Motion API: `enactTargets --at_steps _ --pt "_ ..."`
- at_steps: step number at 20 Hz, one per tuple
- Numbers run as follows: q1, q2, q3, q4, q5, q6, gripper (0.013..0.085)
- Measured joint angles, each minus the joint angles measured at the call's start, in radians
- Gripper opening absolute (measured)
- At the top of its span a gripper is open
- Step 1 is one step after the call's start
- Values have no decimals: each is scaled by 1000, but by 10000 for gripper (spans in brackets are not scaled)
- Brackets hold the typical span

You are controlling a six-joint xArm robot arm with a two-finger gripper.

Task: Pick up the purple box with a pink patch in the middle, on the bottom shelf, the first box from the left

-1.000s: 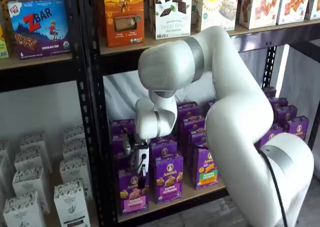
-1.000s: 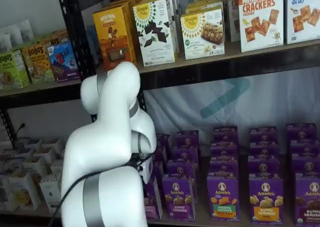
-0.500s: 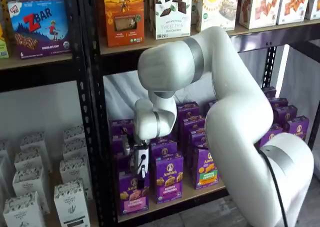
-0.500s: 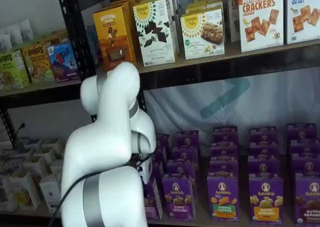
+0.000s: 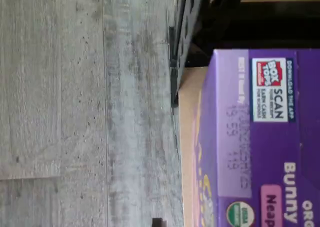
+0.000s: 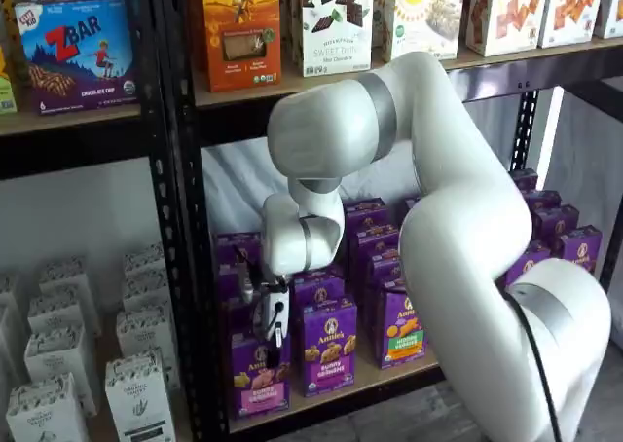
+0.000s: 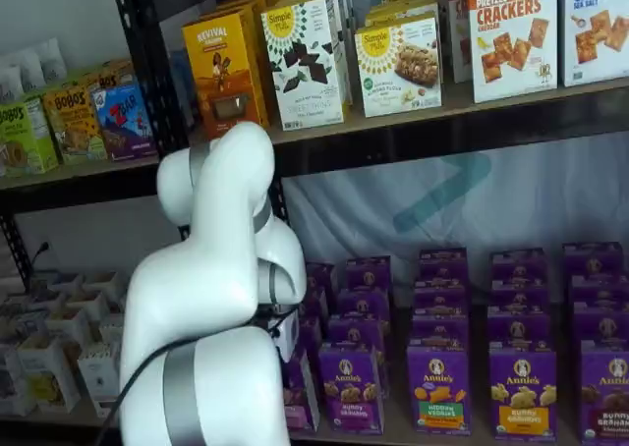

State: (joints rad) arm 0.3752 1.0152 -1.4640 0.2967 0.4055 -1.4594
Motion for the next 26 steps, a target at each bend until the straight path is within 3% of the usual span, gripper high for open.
enactTargets --at_steps 7,14,17,26 --pt "3 -5 13 9 -20 -7 450" --pt "4 -10 22 13 -28 -9 450" --pt "4 -12 24 13 -28 -10 370" --pt "6 -26 44 17 -36 -12 370"
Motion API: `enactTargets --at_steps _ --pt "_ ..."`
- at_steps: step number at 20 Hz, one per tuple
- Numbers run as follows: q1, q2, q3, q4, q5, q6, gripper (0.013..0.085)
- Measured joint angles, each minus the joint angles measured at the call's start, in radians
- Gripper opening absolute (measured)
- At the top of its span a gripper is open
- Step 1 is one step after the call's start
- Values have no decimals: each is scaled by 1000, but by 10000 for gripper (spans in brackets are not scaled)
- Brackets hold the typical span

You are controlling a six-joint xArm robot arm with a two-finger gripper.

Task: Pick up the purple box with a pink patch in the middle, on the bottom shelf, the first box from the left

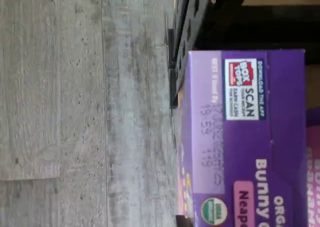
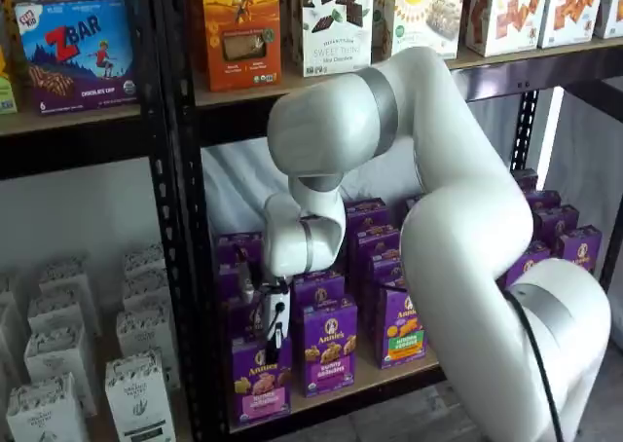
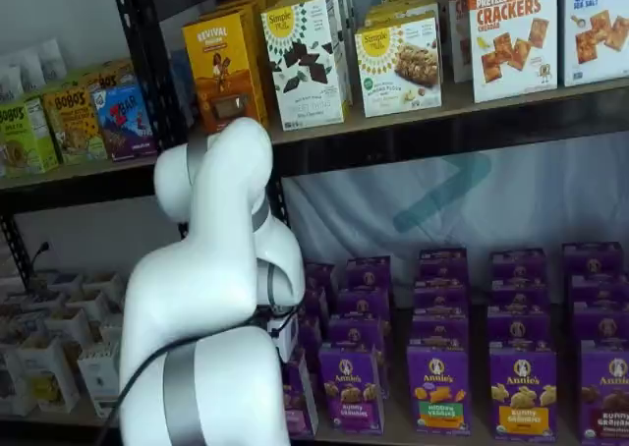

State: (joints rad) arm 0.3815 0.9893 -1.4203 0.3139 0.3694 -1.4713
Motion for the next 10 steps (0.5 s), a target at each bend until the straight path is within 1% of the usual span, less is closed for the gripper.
enactTargets --at_steps 5,10 --pt "4 -17 24 -13 -7 15 370" --pt "10 -48 67 -10 -19 16 370"
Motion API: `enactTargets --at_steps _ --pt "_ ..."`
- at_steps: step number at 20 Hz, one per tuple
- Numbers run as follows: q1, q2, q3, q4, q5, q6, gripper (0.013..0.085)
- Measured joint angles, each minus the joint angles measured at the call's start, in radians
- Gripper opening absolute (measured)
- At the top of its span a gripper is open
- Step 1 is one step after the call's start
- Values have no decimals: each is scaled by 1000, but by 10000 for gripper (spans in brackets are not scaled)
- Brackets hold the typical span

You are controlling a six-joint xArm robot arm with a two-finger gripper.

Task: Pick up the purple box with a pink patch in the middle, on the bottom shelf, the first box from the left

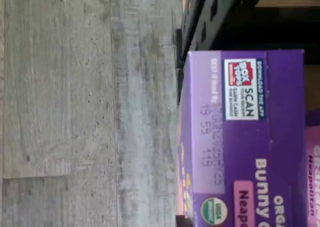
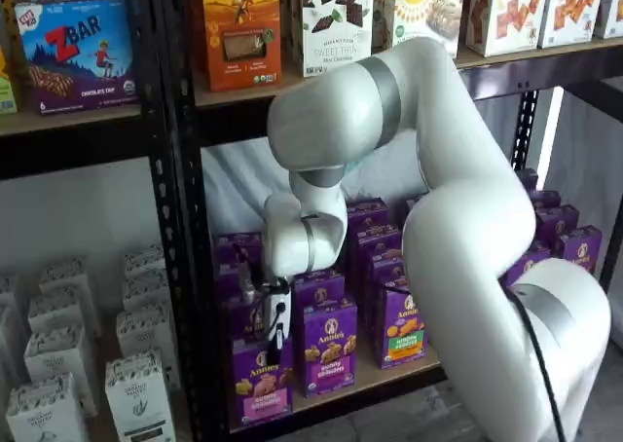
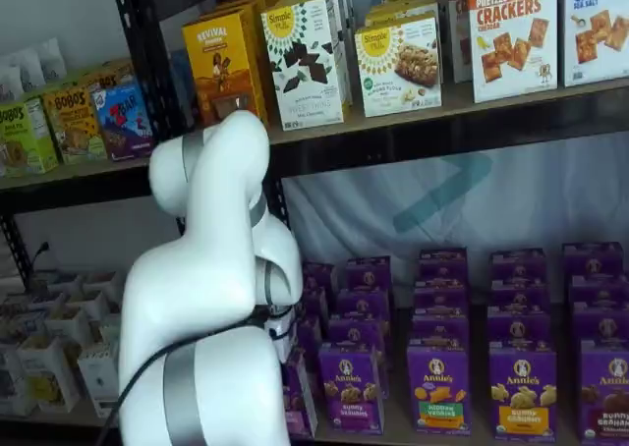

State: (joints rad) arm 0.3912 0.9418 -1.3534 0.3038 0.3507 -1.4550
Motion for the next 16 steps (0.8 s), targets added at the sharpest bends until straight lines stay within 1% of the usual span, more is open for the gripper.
enactTargets --at_steps 4,5,7,11,16 --pt "3 -31 39 21 -6 -18 370" --pt "3 -44 54 27 -4 -23 330" --pt "6 -59 75 33 -17 -27 330" --pt "11 -112 145 20 -42 -12 330" --pt "18 -199 268 -22 -80 31 330"
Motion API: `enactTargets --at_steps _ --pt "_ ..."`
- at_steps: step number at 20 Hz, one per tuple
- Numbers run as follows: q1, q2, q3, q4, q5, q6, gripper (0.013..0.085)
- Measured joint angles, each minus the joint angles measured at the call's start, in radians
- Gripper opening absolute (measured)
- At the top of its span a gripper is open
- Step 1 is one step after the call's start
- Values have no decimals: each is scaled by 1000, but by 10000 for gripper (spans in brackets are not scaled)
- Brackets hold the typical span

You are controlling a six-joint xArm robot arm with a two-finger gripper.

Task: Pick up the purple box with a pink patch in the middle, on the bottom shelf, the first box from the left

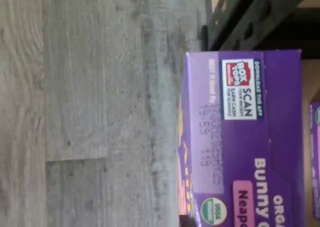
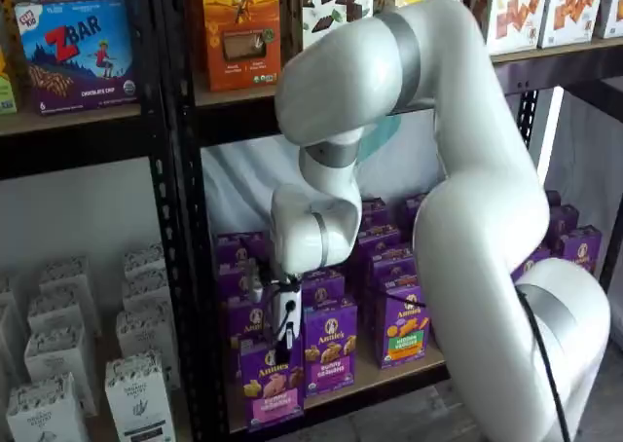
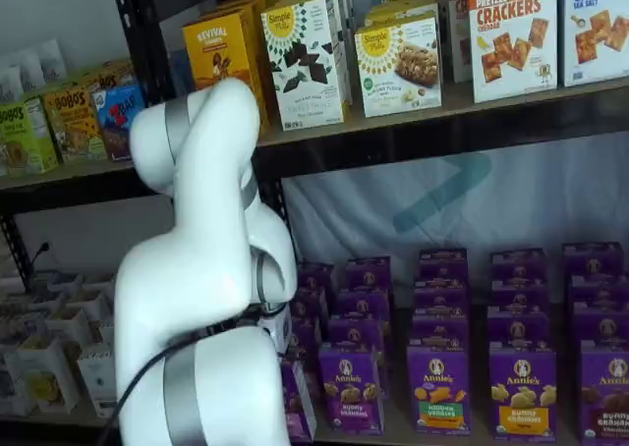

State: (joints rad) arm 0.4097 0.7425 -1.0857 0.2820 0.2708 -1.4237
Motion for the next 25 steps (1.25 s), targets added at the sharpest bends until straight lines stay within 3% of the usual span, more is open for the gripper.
enactTargets --at_steps 10,14,20,25 --pt "3 -181 225 -8 -36 6 330" --pt "-4 -261 294 24 -25 -30 330" --pt "-39 -359 367 -69 4 27 330" --pt "-53 -405 402 -48 6 -6 330"
